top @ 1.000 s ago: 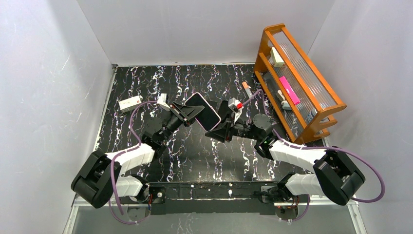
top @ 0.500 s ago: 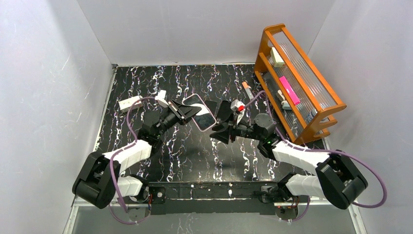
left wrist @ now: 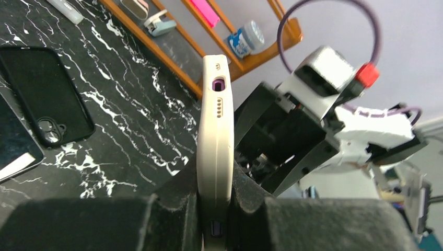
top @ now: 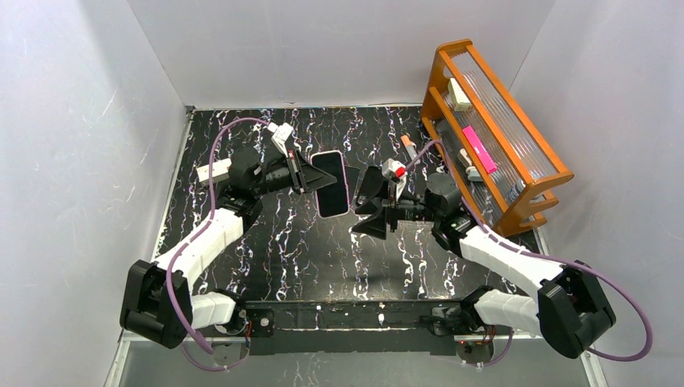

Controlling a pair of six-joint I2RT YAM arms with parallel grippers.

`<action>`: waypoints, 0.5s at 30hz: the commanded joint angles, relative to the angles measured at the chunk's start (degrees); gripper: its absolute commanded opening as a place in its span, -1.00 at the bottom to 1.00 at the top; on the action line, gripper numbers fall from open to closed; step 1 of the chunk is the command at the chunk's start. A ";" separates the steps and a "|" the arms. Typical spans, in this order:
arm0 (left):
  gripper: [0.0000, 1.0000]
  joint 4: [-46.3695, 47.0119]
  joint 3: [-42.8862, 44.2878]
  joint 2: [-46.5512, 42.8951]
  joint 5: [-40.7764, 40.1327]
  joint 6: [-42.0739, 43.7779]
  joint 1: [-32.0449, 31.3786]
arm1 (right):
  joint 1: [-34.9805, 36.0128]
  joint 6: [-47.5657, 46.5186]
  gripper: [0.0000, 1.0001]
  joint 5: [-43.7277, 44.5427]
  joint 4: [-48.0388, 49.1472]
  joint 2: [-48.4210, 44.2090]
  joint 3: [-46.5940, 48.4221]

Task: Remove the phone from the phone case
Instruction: Remove the phone case from the phone.

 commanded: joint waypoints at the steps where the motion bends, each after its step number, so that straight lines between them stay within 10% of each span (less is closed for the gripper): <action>1: -1.00 -9.25 4.12 -3.40 6.82 11.50 0.08 | -0.13 -2.08 0.37 -5.57 -3.31 2.04 5.94; 15: -1.00 -5.70 4.42 -5.90 10.19 9.93 -2.06 | 1.04 -0.45 0.32 -11.87 0.94 9.22 10.55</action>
